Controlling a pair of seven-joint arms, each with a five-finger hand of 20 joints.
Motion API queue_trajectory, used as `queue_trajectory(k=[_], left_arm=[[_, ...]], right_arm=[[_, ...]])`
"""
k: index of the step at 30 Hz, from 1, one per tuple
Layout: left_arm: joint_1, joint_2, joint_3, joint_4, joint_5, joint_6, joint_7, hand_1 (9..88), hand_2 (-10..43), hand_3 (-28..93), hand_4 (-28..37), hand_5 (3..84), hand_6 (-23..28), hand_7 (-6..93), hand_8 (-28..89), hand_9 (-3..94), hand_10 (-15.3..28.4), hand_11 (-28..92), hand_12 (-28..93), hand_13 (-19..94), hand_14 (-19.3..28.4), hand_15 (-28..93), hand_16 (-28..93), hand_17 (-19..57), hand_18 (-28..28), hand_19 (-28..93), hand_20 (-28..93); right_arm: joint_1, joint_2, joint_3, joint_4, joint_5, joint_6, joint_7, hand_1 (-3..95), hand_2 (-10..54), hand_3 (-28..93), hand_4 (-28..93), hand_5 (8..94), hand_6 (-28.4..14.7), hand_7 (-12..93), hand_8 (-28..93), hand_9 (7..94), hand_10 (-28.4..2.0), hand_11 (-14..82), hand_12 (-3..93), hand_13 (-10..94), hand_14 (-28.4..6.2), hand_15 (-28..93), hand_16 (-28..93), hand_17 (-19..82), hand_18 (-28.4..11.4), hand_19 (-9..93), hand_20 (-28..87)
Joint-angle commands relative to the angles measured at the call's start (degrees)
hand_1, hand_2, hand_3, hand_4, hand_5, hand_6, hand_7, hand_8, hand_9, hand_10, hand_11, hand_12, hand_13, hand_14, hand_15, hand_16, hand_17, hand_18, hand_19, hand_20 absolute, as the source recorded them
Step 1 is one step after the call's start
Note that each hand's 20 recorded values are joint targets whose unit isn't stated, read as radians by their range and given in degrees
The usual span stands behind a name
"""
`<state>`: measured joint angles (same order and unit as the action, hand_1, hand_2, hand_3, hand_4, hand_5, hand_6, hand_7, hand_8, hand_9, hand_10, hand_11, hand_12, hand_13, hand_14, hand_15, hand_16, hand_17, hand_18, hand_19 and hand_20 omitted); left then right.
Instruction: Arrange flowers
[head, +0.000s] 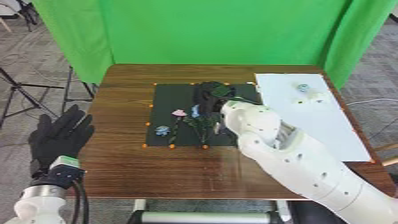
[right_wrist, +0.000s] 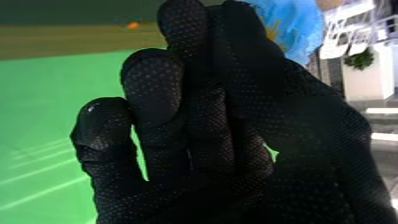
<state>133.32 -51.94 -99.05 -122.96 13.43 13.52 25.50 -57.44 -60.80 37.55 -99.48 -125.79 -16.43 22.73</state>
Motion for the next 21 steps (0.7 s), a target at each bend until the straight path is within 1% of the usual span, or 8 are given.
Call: queue_trajectory(k=[1, 7, 13, 14, 15, 17, 18, 21], left_arm=[[-0.5, 0.09, -0.11, 0.2, 0.39, -0.5, -0.76, 27.0, 12.1, 69, -28.3, 37.5, 8.5, 16.4, -10, 29.8, 14.3, 22, 9, 19, 14.0, 34, -9, -6.5, 12.0, 29, 7], [-0.7, 0.29, 0.05, 0.29, 0.53, -0.77, -0.8, 26.9, 12.1, 69, -28.3, 37.5, 8.5, 16.4, -10, 29.8, 14.3, 22, 9, 19, 14.1, 34, -9, -6.5, 12.1, 29, 7], [0.0, 0.37, -0.21, -0.1, 0.18, -0.56, -0.28, 26.9, 12.1, 69, -28.3, 37.5, 8.5, 16.3, -10, 29.8, 14.4, 22, 10, 19, 14.2, 34, -9, -6.6, 12.1, 29, 7], [-0.4, 0.24, -0.12, 0.14, 0.34, -0.61, -0.81, 26.9, 12.1, 69, -28.3, 37.5, 8.5, 16.2, -10, 29.7, 14.4, 22, 10, 19, 14.2, 34, -9, -6.6, 12.1, 29, 7], [-0.3, 0.39, -0.03, 0.18, 0.13, -0.69, -0.23, 26.9, 12.1, 69, -28.3, 37.5, 8.5, 16.2, -10, 29.7, 14.4, 22, 10, 19, 14.2, 34, -9, -6.6, 12.1, 29, 7], [-0.8, 0.18, 0.06, 0.39, 0.43, -0.94, -0.8, 26.8, 12.1, 69, -28.3, 37.5, 8.4, 16.2, -10, 29.7, 14.4, 22, 10, 19, 14.2, 34, -9, -6.6, 12.1, 29, 7], [-1.1, 0.43, 0.15, 0.45, 0.48, -0.96, -0.83, 26.8, 12.1, 69, -28.3, 37.4, 8.4, 16.3, -10, 29.8, 14.4, 22, 9, 19, 14.2, 34, -9, -6.6, 12.1, 29, 7], [-1.0, 0.22, -0.03, 0.43, 0.6, -1.0, -1.09, 26.8, 11.9, 69, -28.3, 37.4, 8.4, 16.3, -10, 29.7, 14.3, 22, 10, 19, 14.2, 34, -9, -6.6, 12.1, 29, 7]], right_arm=[[3.2, -3.7, -4.5, 4.9, -2.3, -1.2, 2.1, 59.0, -9.5, 71, -28, 72.3, -0.4, 37, 0, 85.0, -7.5, 11.6, 43.1, 68, -7.8, 59, 44, 39, -20.2, 90, 39], [3.7, -4.0, -5.0, 5.5, -2.6, 1.2, 5.1, 58.9, -9.5, 71, -28, 71.7, -0.4, 37, 0, 84.9, -7.8, 11.7, 42.6, 67, -7.8, 59, 44, 39, -20.4, 90, 39], [3.4, -4.2, -4.2, 5.3, -2.1, 0.2, 5.2, 57.4, -9.5, 71, -28, 69.7, -0.8, 37, 0, 83.7, -8.4, 11.9, 42.9, 67, -8.2, 59, 44, 39, -20.6, 91, 39], [3.2, -4.1, -3.9, 5.1, -2.0, -0.5, 5.4, 57.1, -9.5, 71, -28, 69.5, -0.9, 37, 0, 83.6, -8.5, 11.9, 42.8, 67, -8.3, 59, 44, 39, -20.6, 91, 39], [3.4, -4.2, -4.0, 5.2, -2.0, -0.6, 5.3, 56.4, -9.5, 71, -28, 69.0, -1.2, 37, 0, 82.9, -8.7, 11.9, 42.8, 67, -8.4, 59, 44, 39, -20.6, 91, 39], [3.2, -4.0, -3.8, 4.9, -2.0, -0.5, 5.3, 56.0, -9.5, 70, -28, 68.2, -1.4, 36, -1, 82.3, -8.8, 12.2, 42.2, 66, -8.7, 60, 43, 39, -20.6, 91, 39], [3.2, -3.8, -3.8, 4.7, -1.8, -0.4, 5.7, 55.7, -9.5, 70, -28, 67.7, -1.6, 36, -1, 81.7, -8.8, 11.8, 41.7, 66, -8.9, 60, 43, 39, -20.6, 91, 39], [2.8, -3.7, -3.5, 4.4, -1.9, -0.7, 5.8, 54.9, -9.5, 70, -28, 66.3, -1.8, 34, -2, 80.2, -9.1, 11.2, 40.9, 66, -9.6, 61, 42, 39, -20.6, 91, 39]])
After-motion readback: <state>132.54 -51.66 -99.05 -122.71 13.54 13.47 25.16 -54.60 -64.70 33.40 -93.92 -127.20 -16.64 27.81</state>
